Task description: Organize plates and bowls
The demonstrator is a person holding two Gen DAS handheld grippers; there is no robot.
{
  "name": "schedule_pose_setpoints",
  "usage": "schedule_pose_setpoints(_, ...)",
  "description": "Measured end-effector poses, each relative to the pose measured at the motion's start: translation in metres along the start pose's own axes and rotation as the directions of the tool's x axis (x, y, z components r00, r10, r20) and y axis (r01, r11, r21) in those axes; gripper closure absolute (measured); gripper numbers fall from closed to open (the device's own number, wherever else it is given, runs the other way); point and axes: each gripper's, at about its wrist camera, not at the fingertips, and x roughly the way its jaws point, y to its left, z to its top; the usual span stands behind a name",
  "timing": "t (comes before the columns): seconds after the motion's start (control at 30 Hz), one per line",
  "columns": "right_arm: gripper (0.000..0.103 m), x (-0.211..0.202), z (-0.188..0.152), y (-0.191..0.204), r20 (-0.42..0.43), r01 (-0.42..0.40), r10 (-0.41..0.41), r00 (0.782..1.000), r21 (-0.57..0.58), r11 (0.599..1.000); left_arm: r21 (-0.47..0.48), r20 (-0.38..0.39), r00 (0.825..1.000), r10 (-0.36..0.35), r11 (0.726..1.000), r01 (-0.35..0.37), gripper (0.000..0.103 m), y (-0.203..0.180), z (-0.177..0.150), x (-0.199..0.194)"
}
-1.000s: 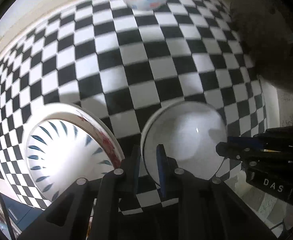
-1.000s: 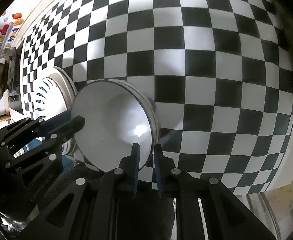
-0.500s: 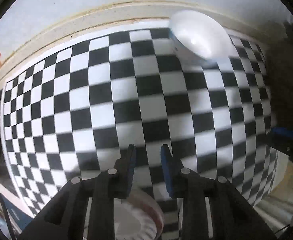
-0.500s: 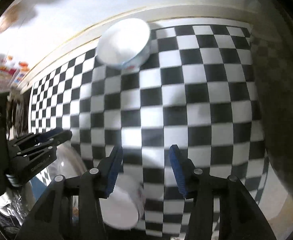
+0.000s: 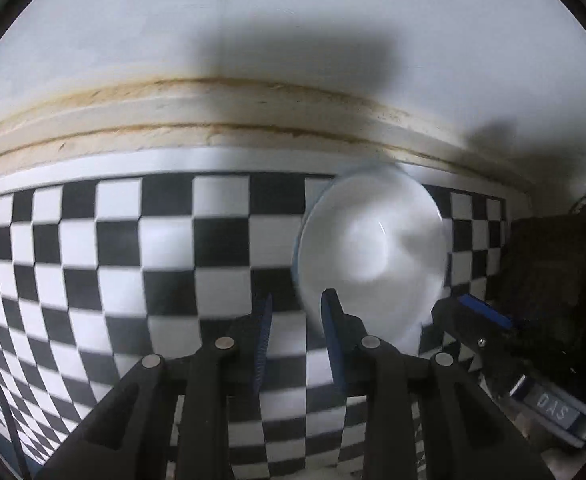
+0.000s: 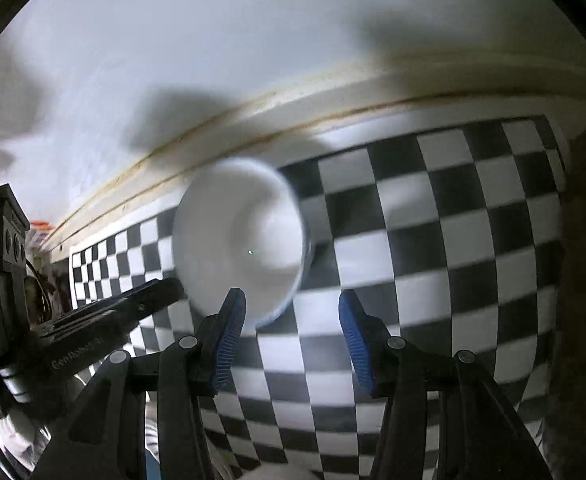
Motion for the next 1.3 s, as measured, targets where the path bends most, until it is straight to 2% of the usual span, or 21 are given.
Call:
schedule_pose_setpoints(0.1,0.052,0.014,0.017,-0.002,-0.024,0.009,-0.009,1.0,0.013,1.0,0.011,-0.025,1.0,0.018,1.0,-0.017,0.081,-0.005,0.016,0.017)
schedule_pose_setpoints(0.17,0.055,0.025,0.026,-0.004,-0.045,0.017,-0.016,0.999,0.023,1.0,0.022,-0.035,0.999,0.02,1.0,-0.019,0.091,-0.007,0.024,0.025)
schedule_pose_setpoints(0.2,0.058,0.028,0.028,-0.005,-0.055,0.019,-0.017,0.998,0.028,0.999,0.023,-0.037,0.999,0.029,0.999,-0.028,0.092,-0.008,0.026,0.028)
schedule_pose_setpoints(0.33,0.087,0.051,0.036,-0.013,-0.124,0.018,-0.012,0.992,0.051,0.999,0.009,-0.039,0.999,0.022,1.0,-0.022,0.096,-0.004,0.032,0.031)
schedule_pose_setpoints(0.37,0.09,0.055,0.037,-0.015,-0.129,0.001,0.007,0.992,0.06,0.998,0.007,-0.038,0.999,0.019,1.0,-0.018,0.096,-0.005,0.03,0.03)
schedule_pose_setpoints(0.63,0.092,0.059,0.036,-0.01,-0.141,0.036,-0.03,0.99,0.035,0.999,0.039,-0.012,0.999,0.031,0.999,-0.031,0.096,-0.011,0.03,0.023)
schedule_pose_setpoints(0.83,0.093,0.05,0.029,-0.002,-0.136,0.031,-0.027,0.99,0.025,0.999,0.08,0.008,0.999,0.041,0.996,-0.042,0.096,-0.02,0.017,0.013)
schedule_pose_setpoints(1.1,0.093,0.025,0.007,0.012,-0.121,0.029,-0.03,0.992,-0.009,1.0,0.121,0.048,0.998,0.029,0.992,-0.034,0.096,-0.026,-0.02,-0.017)
schedule_pose_setpoints(1.3,0.093,-0.001,-0.034,0.035,-0.104,0.039,-0.043,0.994,-0.042,0.998,0.15,0.075,0.997,0.018,0.988,-0.029,0.096,-0.032,-0.058,-0.041)
